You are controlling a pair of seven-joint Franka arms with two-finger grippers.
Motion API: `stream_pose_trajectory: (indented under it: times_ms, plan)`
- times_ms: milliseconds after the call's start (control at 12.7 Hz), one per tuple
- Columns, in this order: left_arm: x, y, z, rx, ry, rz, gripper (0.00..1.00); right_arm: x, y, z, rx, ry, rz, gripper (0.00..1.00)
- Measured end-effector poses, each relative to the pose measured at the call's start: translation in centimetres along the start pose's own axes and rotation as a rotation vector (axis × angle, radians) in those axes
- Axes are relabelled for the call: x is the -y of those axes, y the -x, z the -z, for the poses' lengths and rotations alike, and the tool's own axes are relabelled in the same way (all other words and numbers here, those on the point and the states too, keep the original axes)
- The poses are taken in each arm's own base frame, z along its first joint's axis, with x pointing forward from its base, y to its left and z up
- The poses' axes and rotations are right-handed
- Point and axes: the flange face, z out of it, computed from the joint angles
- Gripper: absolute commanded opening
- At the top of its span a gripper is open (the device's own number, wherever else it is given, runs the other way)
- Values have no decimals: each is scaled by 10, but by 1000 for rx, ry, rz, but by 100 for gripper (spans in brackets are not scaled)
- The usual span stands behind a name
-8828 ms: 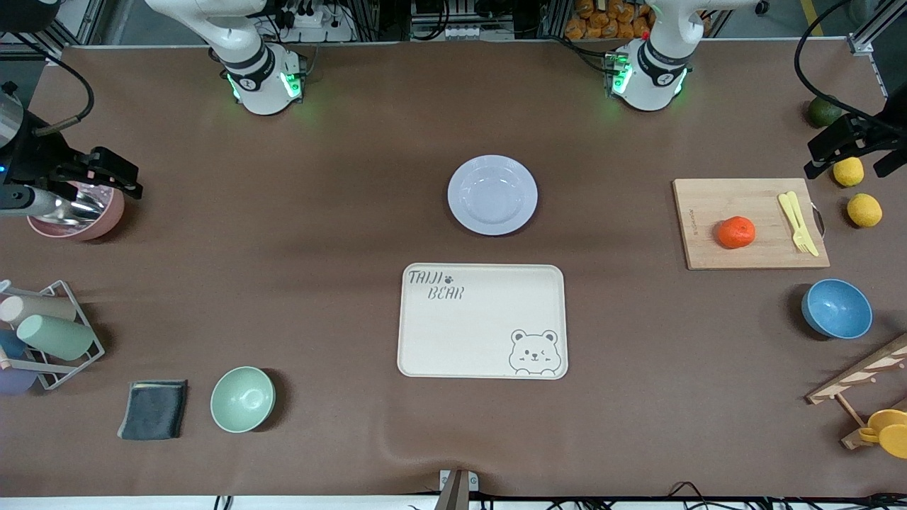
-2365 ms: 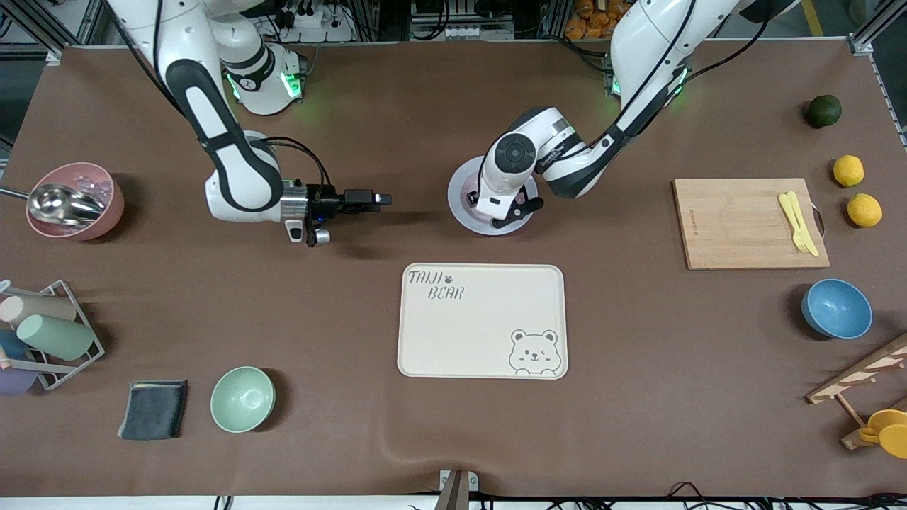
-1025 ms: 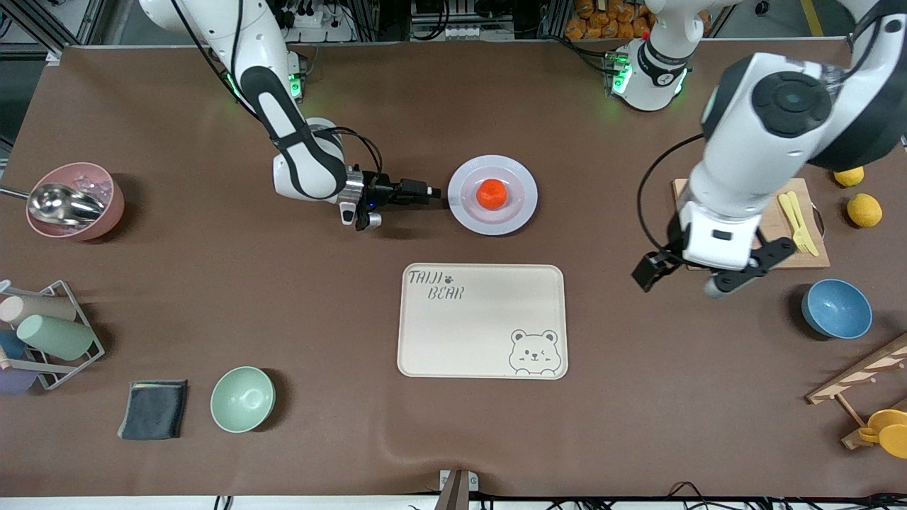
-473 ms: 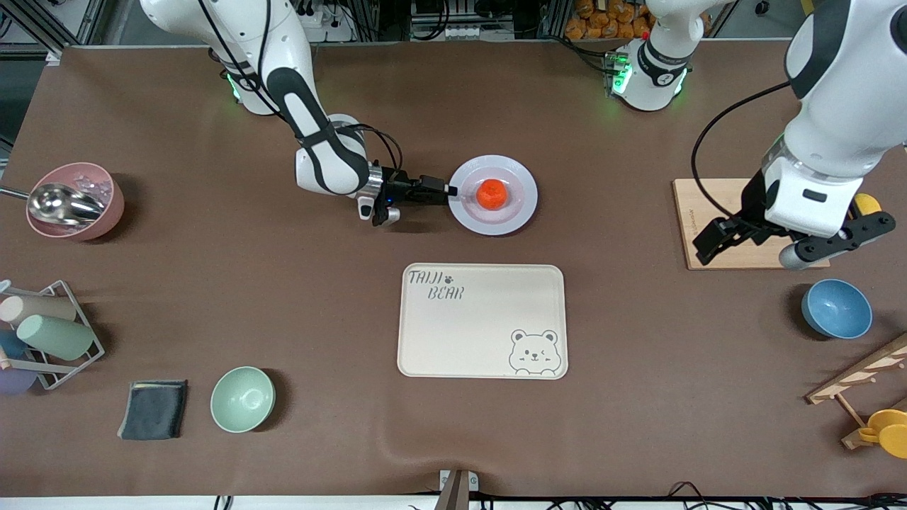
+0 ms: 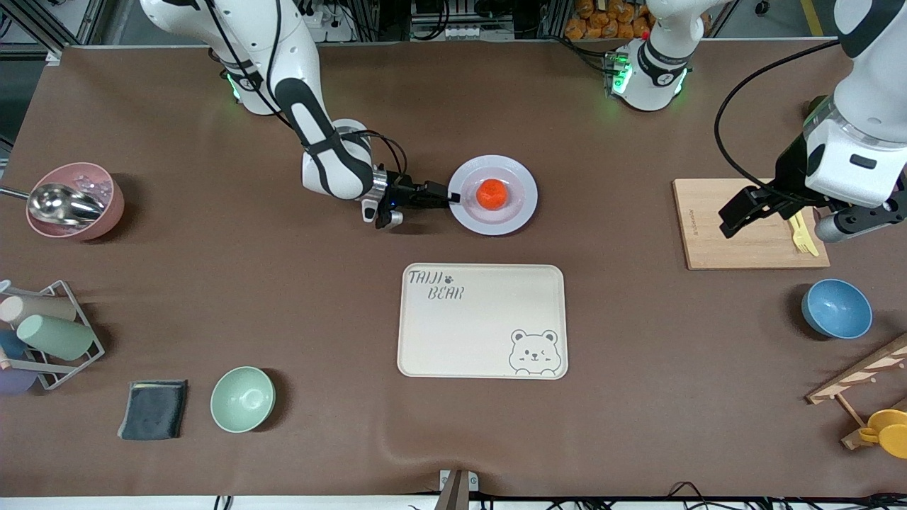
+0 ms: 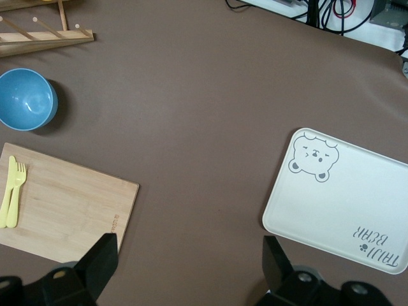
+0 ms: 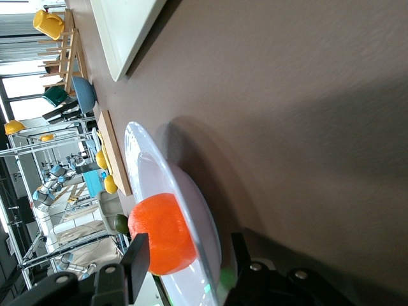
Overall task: Place orange and plate with both arms
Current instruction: 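Grasp the plate rim with the right gripper while the left gripper withdraws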
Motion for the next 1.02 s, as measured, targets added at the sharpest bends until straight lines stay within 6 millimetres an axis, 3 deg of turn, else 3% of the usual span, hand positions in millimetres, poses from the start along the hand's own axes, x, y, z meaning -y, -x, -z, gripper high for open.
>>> stream_pose_trajectory:
  times_ms: [236,394,473,867,1025]
  plan:
    - [1,2,3,17,-10,-7,100,5,10,-11,-2,17,7,41]
    - [2,2,4,20,-12,-7,100,6,11,-12,-5,20,7,21]
    - [2,2,4,20,-12,-7,100,6,11,-12,-6,20,7,4]
    - [3,1,22,-3,-2,-40,100,11,7,-14,-11,8,11,0]
    - [17,-1,23,17,-27,-71,100,14,4,-14,-18,1,2,0]
